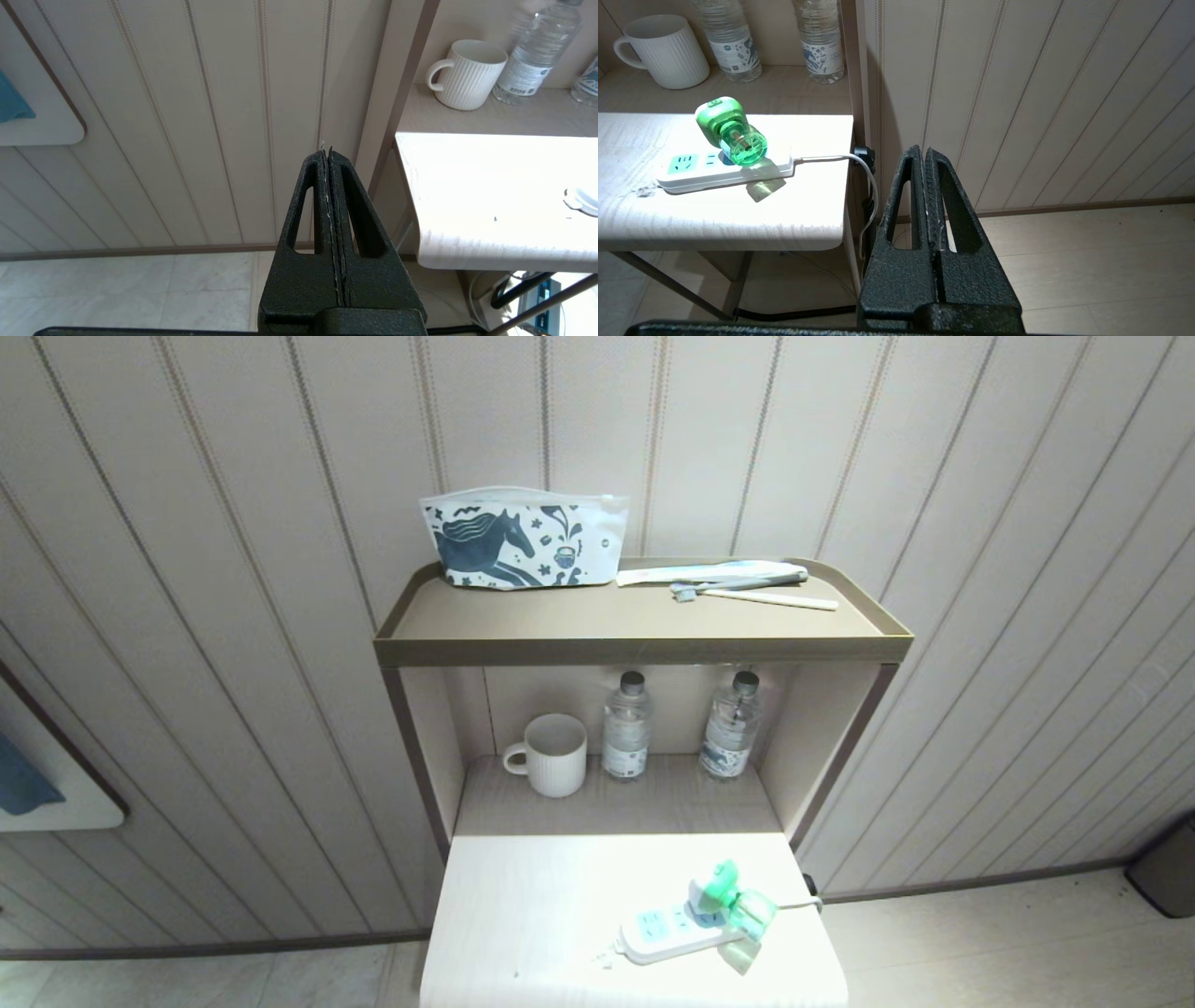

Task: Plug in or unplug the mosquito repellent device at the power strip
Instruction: Hold the socket with your left hand and unplug it with your right hand

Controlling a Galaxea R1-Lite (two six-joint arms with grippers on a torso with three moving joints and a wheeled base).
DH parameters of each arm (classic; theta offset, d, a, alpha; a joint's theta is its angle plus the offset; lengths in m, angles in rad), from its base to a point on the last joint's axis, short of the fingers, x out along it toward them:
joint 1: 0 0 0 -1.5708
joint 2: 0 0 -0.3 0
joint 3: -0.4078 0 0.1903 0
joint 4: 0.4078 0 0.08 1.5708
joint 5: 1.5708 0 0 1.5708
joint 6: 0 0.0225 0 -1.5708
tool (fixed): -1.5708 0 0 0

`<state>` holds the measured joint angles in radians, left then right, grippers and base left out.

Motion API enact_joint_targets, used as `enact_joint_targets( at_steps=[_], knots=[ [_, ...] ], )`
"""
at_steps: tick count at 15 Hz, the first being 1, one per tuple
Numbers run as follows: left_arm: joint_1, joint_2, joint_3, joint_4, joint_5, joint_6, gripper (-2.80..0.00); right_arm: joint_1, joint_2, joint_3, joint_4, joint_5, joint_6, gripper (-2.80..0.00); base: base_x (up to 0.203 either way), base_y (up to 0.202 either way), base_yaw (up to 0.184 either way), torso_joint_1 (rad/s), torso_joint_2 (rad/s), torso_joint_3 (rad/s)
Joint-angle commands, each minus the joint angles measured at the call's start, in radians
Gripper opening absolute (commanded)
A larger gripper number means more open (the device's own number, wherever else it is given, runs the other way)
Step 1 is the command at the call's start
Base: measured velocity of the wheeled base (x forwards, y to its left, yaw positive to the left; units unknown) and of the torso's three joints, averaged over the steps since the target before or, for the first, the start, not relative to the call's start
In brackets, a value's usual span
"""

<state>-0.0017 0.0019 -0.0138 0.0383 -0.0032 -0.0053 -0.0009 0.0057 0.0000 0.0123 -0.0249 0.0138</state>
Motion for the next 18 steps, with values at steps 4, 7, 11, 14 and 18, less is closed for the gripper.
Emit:
enact_joint_targets(
  at_steps=[4, 7, 11, 14, 18],
  knots=[
    [0.0, 0.001, 0.0, 0.0, -0.001, -0.001, -2.8, -0.001, -0.001, -0.002, -0.005, 0.003, -0.012, -2.8, 0.0, 0.0, 0.0, 0.0, 0.0, 0.0],
    [0.0, 0.001, 0.0, 0.0, 0.0, -0.001, -2.8, 0.0, 0.0, -0.057, 0.048, 0.0, -0.015, -2.8, 0.0, 0.0, 0.0, 0.0, 0.0, 0.0],
    [0.0, 0.001, -0.002, 0.0, -0.001, -0.001, -2.8, 0.0, 0.042, -0.288, 0.215, 0.008, -0.015, -2.8, 0.0, 0.0, 0.0, 0.0, 0.0, 0.0],
    [0.0, 0.001, -0.002, 0.002, -0.001, 0.001, -2.8, 0.0, 0.227, -0.464, 0.274, 0.047, -0.013, -2.8, 0.0, 0.0, 0.0, 0.0, 0.0, 0.0],
    [0.0, 0.001, -0.002, 0.002, -0.001, 0.001, -2.8, -0.001, 0.509, -0.676, 0.292, 0.153, -0.008, -2.8, 0.0, 0.0, 0.0, 0.0, 0.0, 0.0]
  ],
)
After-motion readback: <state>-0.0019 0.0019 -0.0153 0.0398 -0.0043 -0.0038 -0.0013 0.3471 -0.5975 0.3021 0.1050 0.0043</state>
